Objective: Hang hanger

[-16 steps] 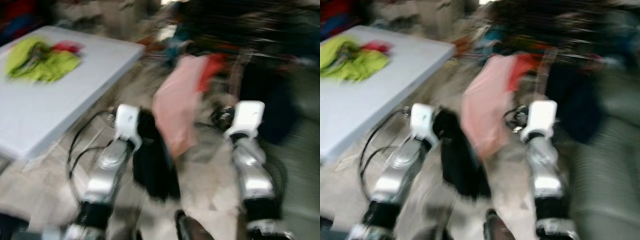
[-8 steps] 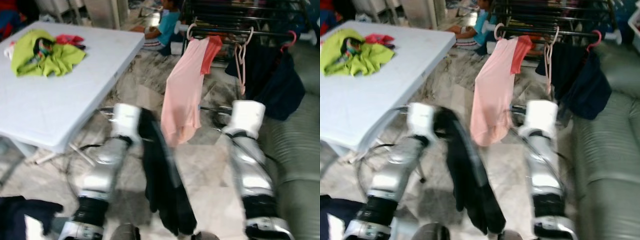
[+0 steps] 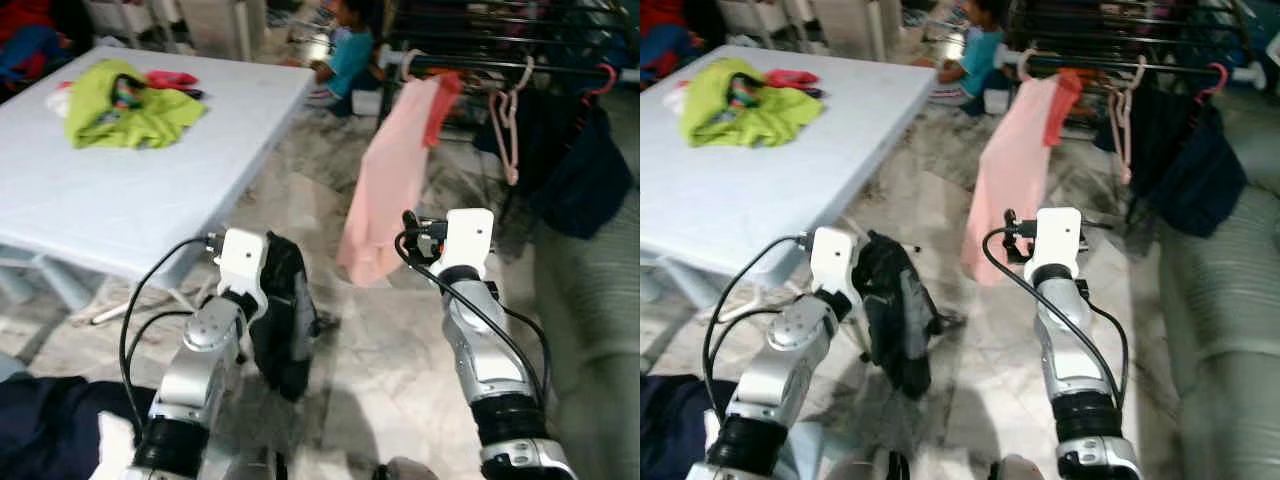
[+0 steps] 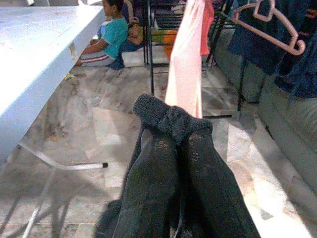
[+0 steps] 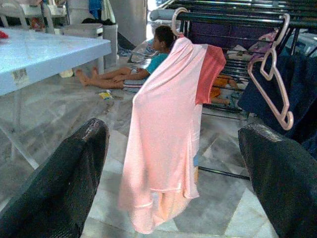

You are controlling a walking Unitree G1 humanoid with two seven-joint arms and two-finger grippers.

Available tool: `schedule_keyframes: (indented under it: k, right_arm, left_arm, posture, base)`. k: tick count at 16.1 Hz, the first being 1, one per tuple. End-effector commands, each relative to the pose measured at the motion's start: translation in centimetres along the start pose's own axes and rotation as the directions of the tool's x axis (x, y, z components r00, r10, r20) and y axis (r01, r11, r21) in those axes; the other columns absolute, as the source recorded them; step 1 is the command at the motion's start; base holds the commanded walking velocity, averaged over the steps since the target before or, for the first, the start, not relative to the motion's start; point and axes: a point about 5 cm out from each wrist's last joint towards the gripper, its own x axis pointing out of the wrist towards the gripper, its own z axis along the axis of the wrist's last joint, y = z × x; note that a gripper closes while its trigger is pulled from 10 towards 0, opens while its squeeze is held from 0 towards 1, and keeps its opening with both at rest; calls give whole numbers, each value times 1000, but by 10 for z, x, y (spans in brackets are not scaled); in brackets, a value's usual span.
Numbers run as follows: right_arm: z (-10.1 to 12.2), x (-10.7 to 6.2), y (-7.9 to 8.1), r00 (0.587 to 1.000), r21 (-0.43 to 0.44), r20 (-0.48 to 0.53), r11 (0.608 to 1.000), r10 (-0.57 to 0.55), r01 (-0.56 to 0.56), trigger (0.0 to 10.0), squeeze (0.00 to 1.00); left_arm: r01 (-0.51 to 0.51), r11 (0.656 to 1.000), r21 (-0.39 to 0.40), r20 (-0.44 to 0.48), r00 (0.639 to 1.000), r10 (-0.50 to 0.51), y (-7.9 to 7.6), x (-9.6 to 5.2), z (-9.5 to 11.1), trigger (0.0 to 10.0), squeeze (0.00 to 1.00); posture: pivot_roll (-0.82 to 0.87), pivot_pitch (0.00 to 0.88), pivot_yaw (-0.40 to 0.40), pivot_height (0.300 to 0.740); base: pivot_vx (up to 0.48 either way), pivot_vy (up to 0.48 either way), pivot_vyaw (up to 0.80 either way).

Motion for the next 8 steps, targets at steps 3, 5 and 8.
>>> schedule_keyframes:
  k: [3,5,8]
  right_arm:
    - [-4,-1,6,999,-62,-26,998,19,-20,10000,0]
    - [-3,-3,7,998,-10,-19,999,52,-52,10000,0]
    - [-4,-3,1,999,48,-28,999,27,-26,10000,0]
  left_arm:
    - [42,999,16,95,995,-43,-8,5,18,10000,0]
    - [45,999,18,96,994,-46,-8,5,18,10000,0]
    - [50,999,14,106,993,-51,-8,6,19,10000,0]
  posture:
    - [-20,28,46,740]
    - [-23,32,47,740]
    - [-24,38,49,740]
  base:
    - [90,0,0]
    - [302,0,0]
    - [424,0,-267]
